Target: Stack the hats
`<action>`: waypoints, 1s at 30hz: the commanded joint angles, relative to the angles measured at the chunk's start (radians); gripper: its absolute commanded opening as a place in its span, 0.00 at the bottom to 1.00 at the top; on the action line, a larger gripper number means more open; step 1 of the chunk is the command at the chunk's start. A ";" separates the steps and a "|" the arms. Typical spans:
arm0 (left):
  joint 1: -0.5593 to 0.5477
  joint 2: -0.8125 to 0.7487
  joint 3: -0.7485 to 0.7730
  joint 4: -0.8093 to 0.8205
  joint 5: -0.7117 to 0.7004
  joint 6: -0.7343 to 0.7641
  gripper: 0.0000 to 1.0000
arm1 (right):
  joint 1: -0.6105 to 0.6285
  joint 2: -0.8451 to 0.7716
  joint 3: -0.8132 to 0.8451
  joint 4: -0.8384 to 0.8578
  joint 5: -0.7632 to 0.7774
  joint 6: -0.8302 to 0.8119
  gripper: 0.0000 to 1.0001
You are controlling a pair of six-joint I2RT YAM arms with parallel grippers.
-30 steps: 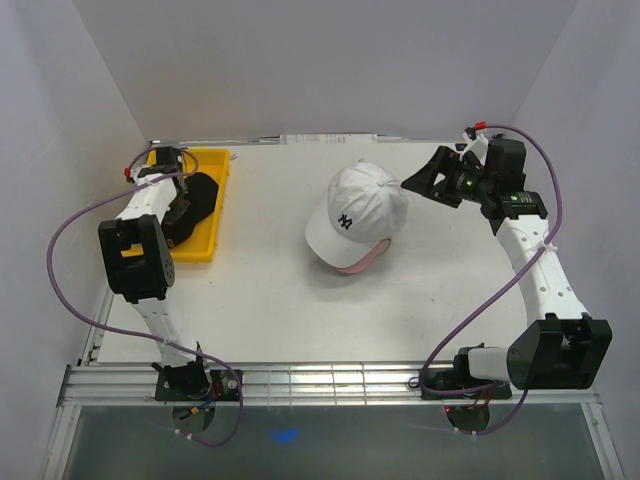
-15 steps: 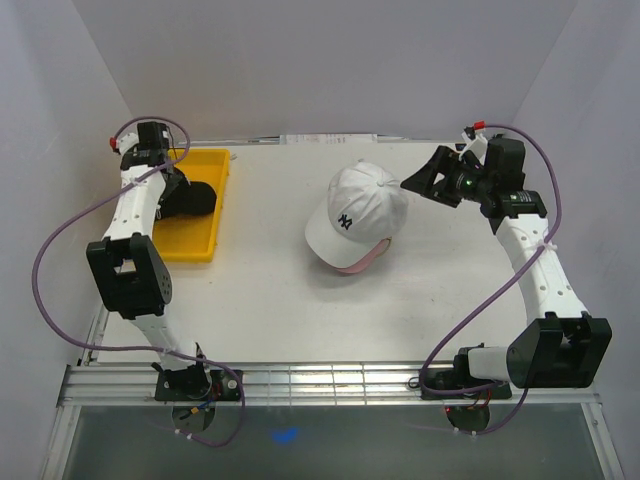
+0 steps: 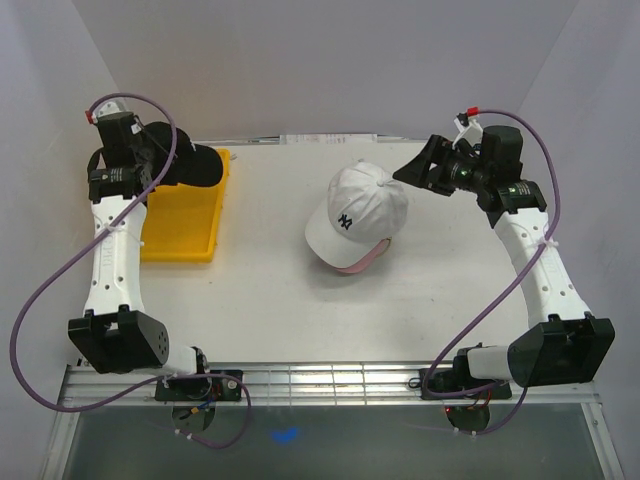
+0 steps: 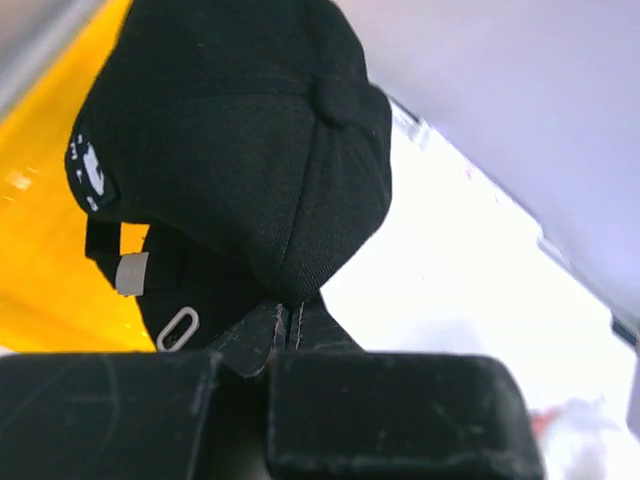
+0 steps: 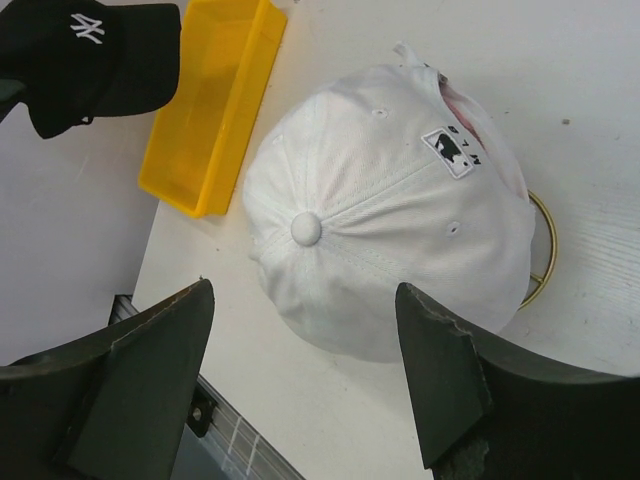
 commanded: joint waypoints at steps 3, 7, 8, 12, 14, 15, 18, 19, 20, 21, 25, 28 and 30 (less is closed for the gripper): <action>0.000 -0.081 -0.096 0.049 0.319 0.047 0.00 | 0.029 -0.001 0.039 -0.005 0.005 -0.029 0.78; -0.001 -0.132 -0.180 0.102 0.540 0.056 0.00 | 0.081 0.031 0.088 0.004 -0.025 -0.055 0.78; -0.003 -0.141 -0.183 0.121 0.571 0.056 0.00 | 0.109 0.037 0.103 0.005 -0.033 -0.064 0.79; -0.003 -0.186 -0.164 0.136 0.675 0.053 0.00 | 0.168 0.071 0.188 -0.005 -0.059 -0.101 0.79; -0.003 -0.216 -0.134 0.133 0.707 0.050 0.00 | 0.202 0.086 0.208 -0.005 -0.068 -0.110 0.79; -0.004 -0.226 -0.121 0.128 0.723 0.052 0.00 | 0.213 0.091 0.217 0.000 -0.084 -0.115 0.79; -0.004 -0.258 -0.084 0.121 0.774 0.059 0.00 | 0.251 0.120 0.266 0.008 -0.105 -0.129 0.79; -0.004 -0.275 -0.078 0.119 0.786 0.059 0.00 | 0.259 0.138 0.293 0.009 -0.108 -0.135 0.79; -0.004 -0.282 -0.071 0.118 0.801 0.061 0.00 | 0.273 0.149 0.310 0.009 -0.114 -0.138 0.79; -0.003 -0.289 -0.068 0.119 0.844 0.062 0.00 | 0.279 0.157 0.326 0.012 -0.134 -0.144 0.79; -0.012 -0.302 -0.087 0.148 0.945 0.050 0.00 | 0.298 0.177 0.370 0.031 -0.137 -0.152 0.80; -0.020 -0.307 -0.111 0.208 1.040 0.021 0.00 | 0.301 0.186 0.398 0.026 -0.131 -0.144 0.80; -0.037 -0.310 -0.110 0.257 1.100 0.010 0.00 | 0.302 0.190 0.420 0.012 -0.124 -0.152 0.80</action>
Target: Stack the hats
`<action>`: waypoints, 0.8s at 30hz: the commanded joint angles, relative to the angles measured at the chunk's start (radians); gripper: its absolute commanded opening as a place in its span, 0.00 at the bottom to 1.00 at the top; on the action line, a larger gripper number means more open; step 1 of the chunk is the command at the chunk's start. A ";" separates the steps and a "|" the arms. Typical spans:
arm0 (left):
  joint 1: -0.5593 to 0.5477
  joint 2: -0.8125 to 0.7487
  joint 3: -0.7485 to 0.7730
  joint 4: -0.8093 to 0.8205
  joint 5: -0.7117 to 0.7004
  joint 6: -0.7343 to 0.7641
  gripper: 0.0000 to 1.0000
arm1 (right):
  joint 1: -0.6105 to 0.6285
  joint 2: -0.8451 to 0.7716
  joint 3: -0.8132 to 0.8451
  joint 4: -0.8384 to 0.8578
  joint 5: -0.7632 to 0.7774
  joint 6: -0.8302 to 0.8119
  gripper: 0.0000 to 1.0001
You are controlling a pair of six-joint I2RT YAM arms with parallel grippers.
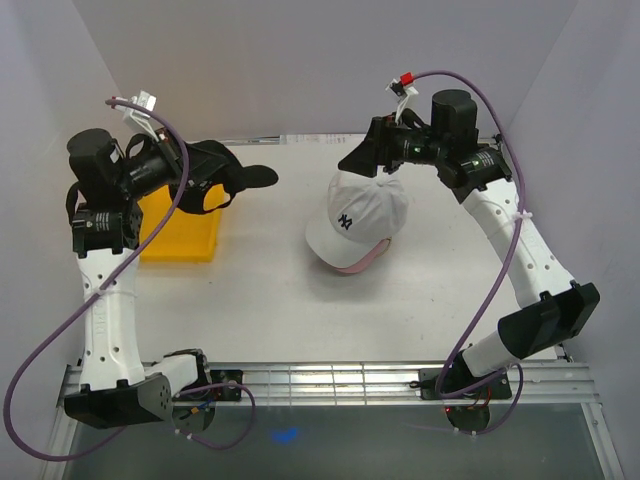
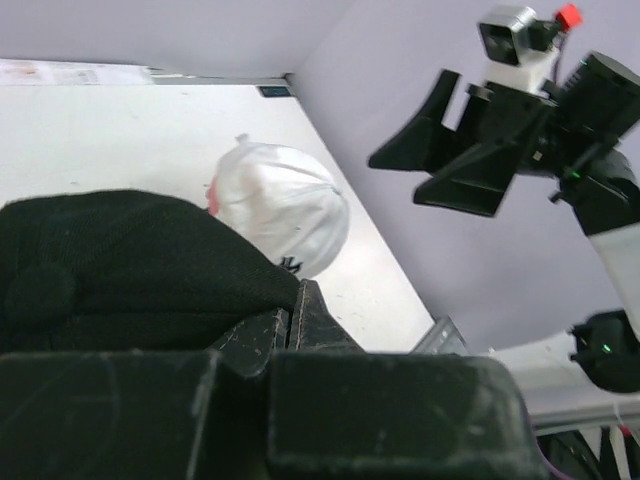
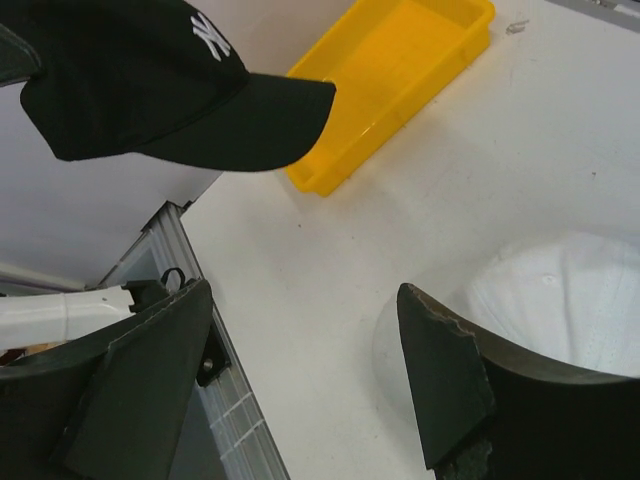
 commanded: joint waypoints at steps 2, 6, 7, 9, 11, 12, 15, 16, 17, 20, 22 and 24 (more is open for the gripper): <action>-0.042 -0.016 -0.014 0.170 0.234 -0.055 0.00 | 0.005 0.007 0.070 0.030 -0.015 -0.029 0.80; -0.098 -0.023 -0.032 0.303 0.361 -0.113 0.00 | 0.004 0.013 0.073 0.047 -0.070 -0.021 0.80; -0.103 -0.021 -0.035 0.328 0.381 -0.126 0.00 | 0.004 0.010 0.070 0.064 -0.080 -0.014 0.80; -0.181 -0.021 -0.032 0.377 0.418 -0.133 0.00 | 0.004 0.002 0.058 0.087 -0.115 -0.006 0.81; -0.226 -0.021 -0.025 0.443 0.458 -0.141 0.00 | 0.004 -0.016 0.030 0.135 -0.149 0.008 0.81; -0.238 -0.021 -0.023 0.474 0.469 -0.168 0.00 | 0.004 -0.024 0.020 0.152 -0.161 0.014 0.81; -0.270 -0.021 -0.035 0.638 0.528 -0.259 0.00 | 0.004 -0.062 -0.014 0.196 -0.201 0.015 0.82; -0.278 -0.020 -0.039 0.679 0.542 -0.267 0.00 | 0.004 -0.067 -0.022 0.199 -0.207 0.011 0.83; -0.292 -0.013 -0.031 0.680 0.552 -0.259 0.00 | 0.004 -0.073 -0.025 0.205 -0.224 0.005 0.84; -0.333 0.002 -0.017 0.680 0.576 -0.236 0.00 | 0.004 -0.095 -0.043 0.272 -0.291 0.026 0.86; -0.352 0.008 -0.017 0.680 0.591 -0.219 0.00 | 0.005 -0.111 -0.053 0.316 -0.322 0.047 0.88; -0.394 0.016 -0.016 0.681 0.601 -0.204 0.00 | 0.002 -0.128 -0.066 0.393 -0.357 0.093 0.89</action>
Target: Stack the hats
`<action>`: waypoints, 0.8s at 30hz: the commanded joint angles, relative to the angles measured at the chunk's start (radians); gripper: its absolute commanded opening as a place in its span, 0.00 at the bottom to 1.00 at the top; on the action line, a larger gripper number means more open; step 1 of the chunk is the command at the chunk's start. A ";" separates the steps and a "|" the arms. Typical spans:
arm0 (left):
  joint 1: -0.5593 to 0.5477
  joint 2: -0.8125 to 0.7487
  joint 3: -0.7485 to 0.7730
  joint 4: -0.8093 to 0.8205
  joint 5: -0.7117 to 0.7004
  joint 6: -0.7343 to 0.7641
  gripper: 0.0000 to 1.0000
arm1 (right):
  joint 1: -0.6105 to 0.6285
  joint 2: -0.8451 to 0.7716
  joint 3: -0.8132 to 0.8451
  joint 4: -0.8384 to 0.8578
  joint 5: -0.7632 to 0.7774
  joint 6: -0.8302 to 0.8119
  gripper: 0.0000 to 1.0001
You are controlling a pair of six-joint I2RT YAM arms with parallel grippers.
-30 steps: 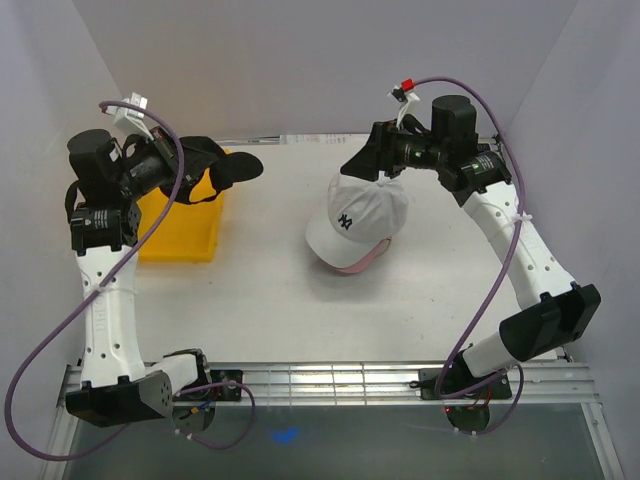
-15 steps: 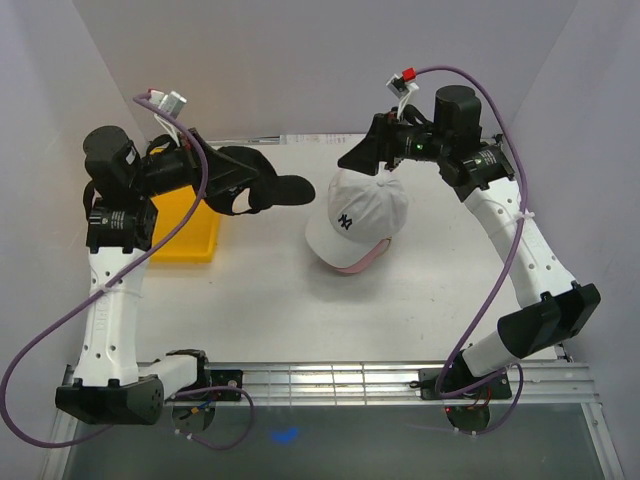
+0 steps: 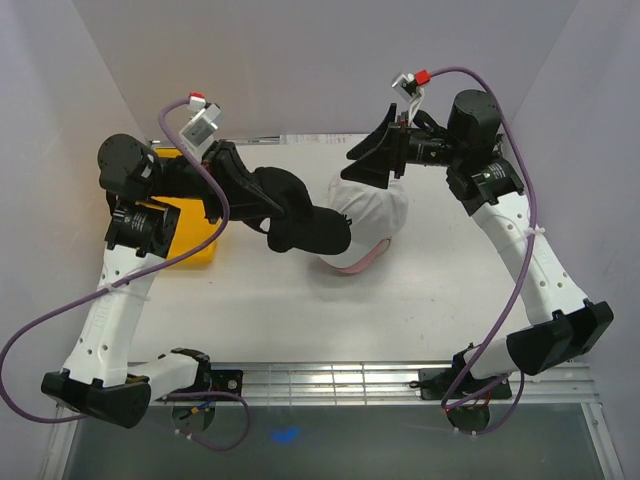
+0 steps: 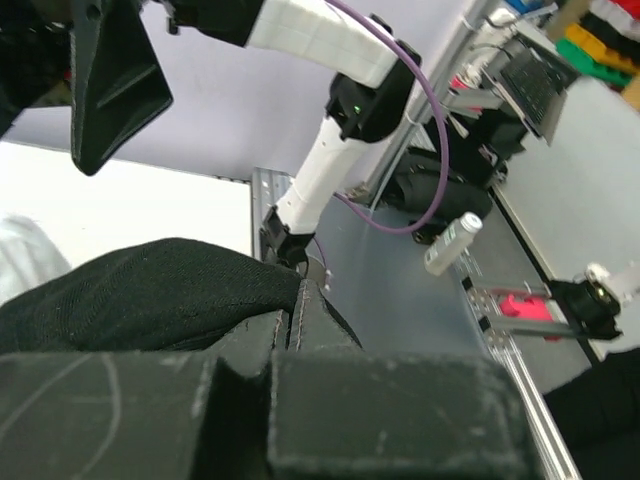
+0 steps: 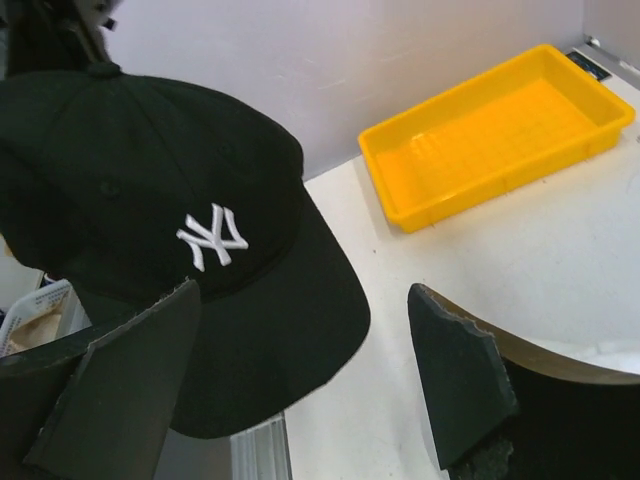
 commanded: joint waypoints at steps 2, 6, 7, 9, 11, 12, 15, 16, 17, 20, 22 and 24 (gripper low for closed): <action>-0.103 0.012 0.020 0.056 0.053 0.044 0.00 | 0.002 -0.058 -0.035 0.257 -0.152 0.135 0.90; -0.185 0.059 0.003 0.051 0.043 0.057 0.00 | 0.005 -0.070 -0.078 0.433 -0.233 0.215 0.91; -0.206 0.065 0.000 0.051 0.037 0.064 0.00 | 0.005 -0.073 -0.084 0.432 -0.238 0.207 0.92; -0.218 0.077 -0.002 0.050 0.030 0.071 0.00 | 0.007 -0.091 -0.104 0.399 -0.246 0.160 0.92; -0.231 0.088 0.001 0.050 0.032 0.077 0.00 | 0.012 -0.113 -0.118 0.369 -0.244 0.119 0.93; -0.235 0.094 0.003 0.051 0.032 0.077 0.00 | 0.015 -0.119 -0.122 0.348 -0.243 0.096 0.94; -0.260 0.124 0.020 0.051 0.037 0.077 0.00 | 0.019 -0.128 -0.113 0.239 -0.221 -0.006 0.96; -0.275 0.133 0.024 0.051 0.032 0.077 0.00 | 0.021 -0.128 -0.115 0.228 -0.226 -0.024 0.96; -0.278 0.139 0.029 0.050 0.029 0.077 0.00 | 0.024 -0.131 -0.122 0.240 -0.245 -0.021 0.96; -0.292 0.162 0.035 0.051 0.027 0.077 0.00 | 0.054 -0.142 -0.135 0.215 -0.230 -0.070 0.97; -0.301 0.174 0.043 0.051 0.027 0.074 0.00 | 0.091 -0.145 -0.113 0.127 -0.162 -0.142 0.98; -0.307 0.186 0.052 0.051 0.024 0.076 0.00 | 0.113 -0.141 -0.099 0.021 -0.123 -0.237 0.98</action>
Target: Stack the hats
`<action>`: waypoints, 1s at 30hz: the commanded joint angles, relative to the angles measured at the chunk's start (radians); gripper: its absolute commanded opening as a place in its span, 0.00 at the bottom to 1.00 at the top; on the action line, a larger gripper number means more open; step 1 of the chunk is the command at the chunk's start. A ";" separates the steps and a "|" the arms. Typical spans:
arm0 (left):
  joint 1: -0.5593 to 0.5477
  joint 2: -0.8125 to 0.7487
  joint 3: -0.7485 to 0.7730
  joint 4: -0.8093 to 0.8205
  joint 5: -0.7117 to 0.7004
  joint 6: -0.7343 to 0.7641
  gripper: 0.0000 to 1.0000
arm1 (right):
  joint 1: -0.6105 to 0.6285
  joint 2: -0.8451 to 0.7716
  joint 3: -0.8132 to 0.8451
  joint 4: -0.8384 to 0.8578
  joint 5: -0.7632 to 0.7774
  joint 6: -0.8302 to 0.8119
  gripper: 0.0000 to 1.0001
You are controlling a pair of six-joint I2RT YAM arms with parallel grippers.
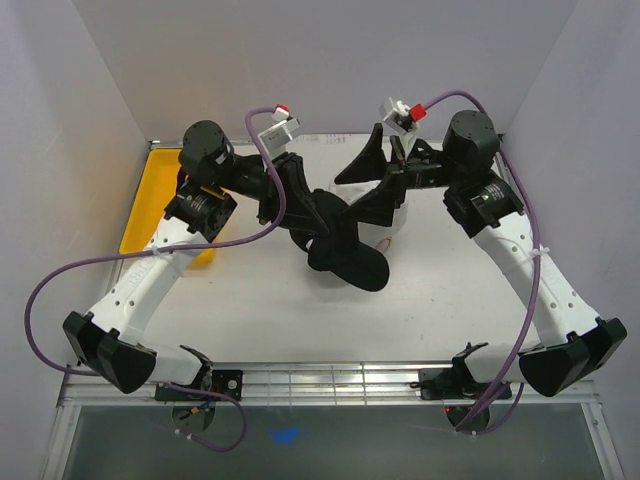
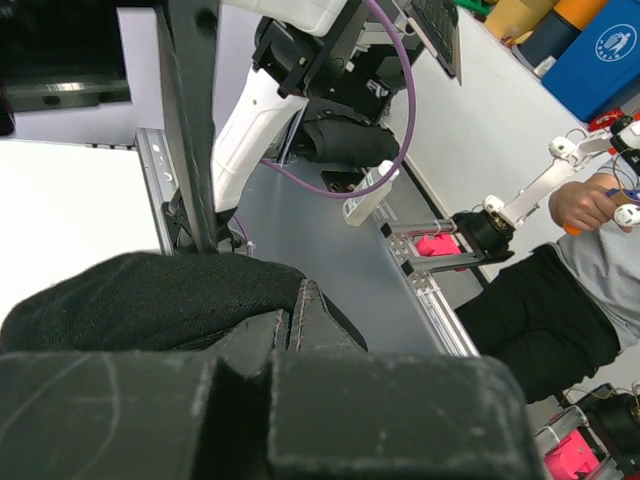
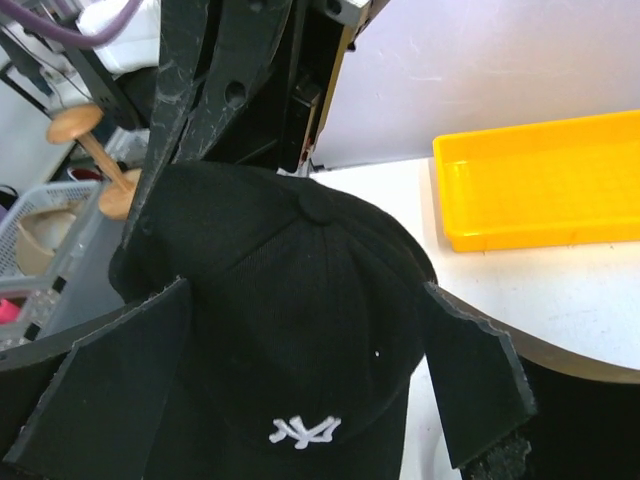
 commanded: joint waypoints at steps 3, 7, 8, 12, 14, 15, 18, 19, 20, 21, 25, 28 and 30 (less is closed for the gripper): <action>-0.024 0.019 0.063 0.025 -0.007 0.025 0.00 | 0.078 0.000 0.067 -0.264 0.147 -0.260 0.98; -0.030 0.038 0.072 0.026 -0.002 0.025 0.00 | 0.086 -0.005 0.055 -0.274 0.192 -0.283 0.97; -0.030 0.042 0.072 0.026 0.001 0.023 0.00 | 0.087 -0.011 0.052 -0.272 0.192 -0.284 0.96; -0.030 0.053 0.077 0.033 0.009 0.023 0.00 | 0.086 -0.025 0.024 -0.239 0.174 -0.272 0.85; -0.030 0.061 0.088 0.034 0.012 0.023 0.00 | 0.086 -0.031 0.009 -0.220 0.161 -0.257 0.68; -0.030 0.062 0.092 0.034 0.013 0.022 0.00 | 0.086 -0.034 0.003 -0.216 0.161 -0.252 0.61; -0.030 0.061 0.102 0.036 0.022 0.020 0.00 | 0.086 -0.049 -0.009 -0.219 0.183 -0.244 0.38; -0.027 0.058 0.102 0.034 0.022 0.022 0.00 | 0.086 -0.054 -0.006 -0.226 0.198 -0.249 0.31; -0.024 0.048 0.099 0.034 0.024 0.023 0.00 | 0.086 -0.069 -0.005 -0.243 0.230 -0.266 0.29; -0.023 0.044 0.088 0.034 0.026 0.025 0.00 | 0.084 -0.078 -0.003 -0.249 0.253 -0.274 0.25; -0.001 0.028 0.069 0.036 0.035 0.026 0.00 | 0.063 -0.120 0.000 -0.263 0.324 -0.283 0.33; 0.008 0.031 0.075 0.034 0.045 0.020 0.00 | 0.038 -0.160 -0.011 -0.265 0.304 -0.284 0.72; 0.013 0.039 0.082 0.036 0.050 0.016 0.00 | 0.026 -0.183 -0.022 -0.266 0.284 -0.284 0.81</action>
